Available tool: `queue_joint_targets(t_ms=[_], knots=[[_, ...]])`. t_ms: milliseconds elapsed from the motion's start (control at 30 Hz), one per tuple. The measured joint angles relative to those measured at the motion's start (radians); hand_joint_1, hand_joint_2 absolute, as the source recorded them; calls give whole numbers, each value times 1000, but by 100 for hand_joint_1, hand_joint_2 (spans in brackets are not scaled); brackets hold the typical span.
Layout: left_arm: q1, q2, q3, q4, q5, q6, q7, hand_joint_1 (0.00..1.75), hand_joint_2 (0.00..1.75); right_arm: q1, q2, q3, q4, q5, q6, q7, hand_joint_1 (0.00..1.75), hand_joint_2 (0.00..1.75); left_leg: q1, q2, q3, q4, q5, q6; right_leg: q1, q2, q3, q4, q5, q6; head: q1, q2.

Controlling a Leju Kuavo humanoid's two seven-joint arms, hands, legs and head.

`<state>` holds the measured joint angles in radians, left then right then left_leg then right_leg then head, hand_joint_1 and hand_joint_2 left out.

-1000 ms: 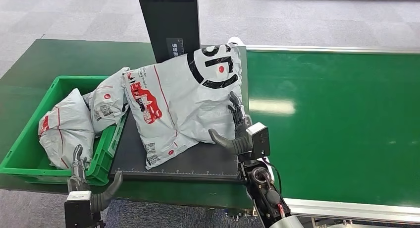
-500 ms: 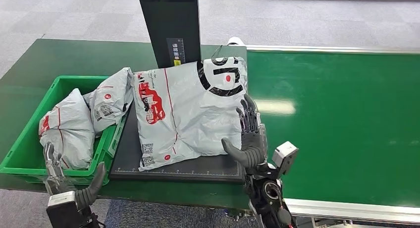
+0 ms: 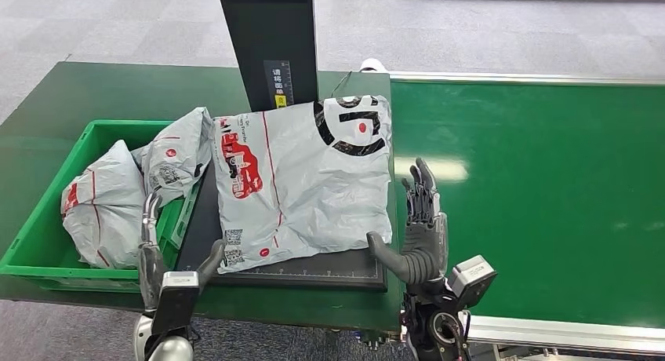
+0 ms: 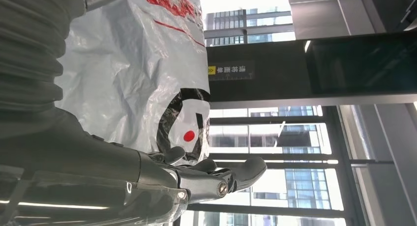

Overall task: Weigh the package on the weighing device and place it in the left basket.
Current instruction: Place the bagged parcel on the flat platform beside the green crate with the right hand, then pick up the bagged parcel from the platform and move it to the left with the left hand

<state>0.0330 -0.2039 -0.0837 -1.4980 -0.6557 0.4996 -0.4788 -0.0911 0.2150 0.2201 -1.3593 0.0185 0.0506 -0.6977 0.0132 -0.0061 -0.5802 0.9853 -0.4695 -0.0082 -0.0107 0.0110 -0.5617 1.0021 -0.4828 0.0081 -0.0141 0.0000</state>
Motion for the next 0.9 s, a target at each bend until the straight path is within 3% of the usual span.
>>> queue_joint_targets(t_ms=[467, 900], knots=[[-272, 32, -111, 270, -334, 27, 220, 0, 175, 21, 32, -92, 16, 4, 62, 0, 0, 175, 0, 0, 0, 0, 0, 0, 0, 0, 0, 0, 0, 0, 0, 0], [-410, 66, -146, 477, -372, -34, 261, 0, 175, 21, 33, -111, 48, -9, 88, 0, 0, 175, 0, 0, 0, 0, 0, 0, 0, 0, 0, 0, 0, 0, 0, 0]])
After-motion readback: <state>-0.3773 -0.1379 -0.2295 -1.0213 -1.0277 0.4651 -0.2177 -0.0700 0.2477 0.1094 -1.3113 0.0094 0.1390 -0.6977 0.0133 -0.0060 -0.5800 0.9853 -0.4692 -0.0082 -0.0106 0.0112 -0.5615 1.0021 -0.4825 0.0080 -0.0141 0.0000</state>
